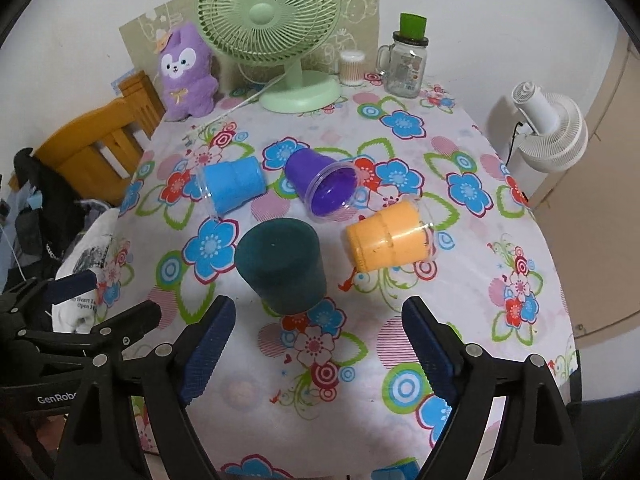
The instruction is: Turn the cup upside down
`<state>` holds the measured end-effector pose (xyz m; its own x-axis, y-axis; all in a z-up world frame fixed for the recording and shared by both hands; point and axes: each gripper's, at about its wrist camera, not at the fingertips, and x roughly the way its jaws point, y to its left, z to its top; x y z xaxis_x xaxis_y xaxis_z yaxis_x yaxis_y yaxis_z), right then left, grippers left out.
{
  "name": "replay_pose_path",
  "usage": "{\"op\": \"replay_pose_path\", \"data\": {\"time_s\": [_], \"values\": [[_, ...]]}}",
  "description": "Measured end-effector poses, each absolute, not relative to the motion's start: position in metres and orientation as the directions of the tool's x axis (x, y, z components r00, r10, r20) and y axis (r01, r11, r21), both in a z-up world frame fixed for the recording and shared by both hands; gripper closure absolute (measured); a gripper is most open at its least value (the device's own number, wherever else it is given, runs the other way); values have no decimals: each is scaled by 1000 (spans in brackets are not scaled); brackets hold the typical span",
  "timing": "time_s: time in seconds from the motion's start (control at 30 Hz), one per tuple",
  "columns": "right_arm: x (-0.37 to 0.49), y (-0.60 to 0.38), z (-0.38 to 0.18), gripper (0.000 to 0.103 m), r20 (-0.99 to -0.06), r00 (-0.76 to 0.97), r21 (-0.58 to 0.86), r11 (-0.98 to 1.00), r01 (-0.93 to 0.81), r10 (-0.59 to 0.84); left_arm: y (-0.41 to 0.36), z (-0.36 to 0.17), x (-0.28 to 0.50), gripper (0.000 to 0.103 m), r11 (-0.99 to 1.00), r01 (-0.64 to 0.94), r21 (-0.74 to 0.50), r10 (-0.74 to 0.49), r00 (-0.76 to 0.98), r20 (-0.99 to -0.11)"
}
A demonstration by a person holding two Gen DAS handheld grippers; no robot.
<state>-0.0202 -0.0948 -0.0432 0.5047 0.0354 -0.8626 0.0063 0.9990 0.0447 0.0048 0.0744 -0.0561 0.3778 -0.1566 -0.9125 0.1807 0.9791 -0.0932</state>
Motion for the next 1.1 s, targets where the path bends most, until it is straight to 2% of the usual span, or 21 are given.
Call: {"op": "replay_pose_path", "data": {"time_s": [0.2, 0.57, 1.1], "values": [[-26, -111, -33, 11, -849, 525, 61, 998, -25, 66, 64, -42, -7, 3, 990, 102, -98, -132, 417, -899], [-26, -140, -5, 11, -819, 564, 53, 993, -110, 106, 41, -16, -27, 0, 996, -35, -84, -57, 478, -876], [-41, -176, 29, 11, -802, 591, 39, 995, -89, 85, 6, 18, -43, 0, 997, -35, -74, -47, 494, -868]]}}
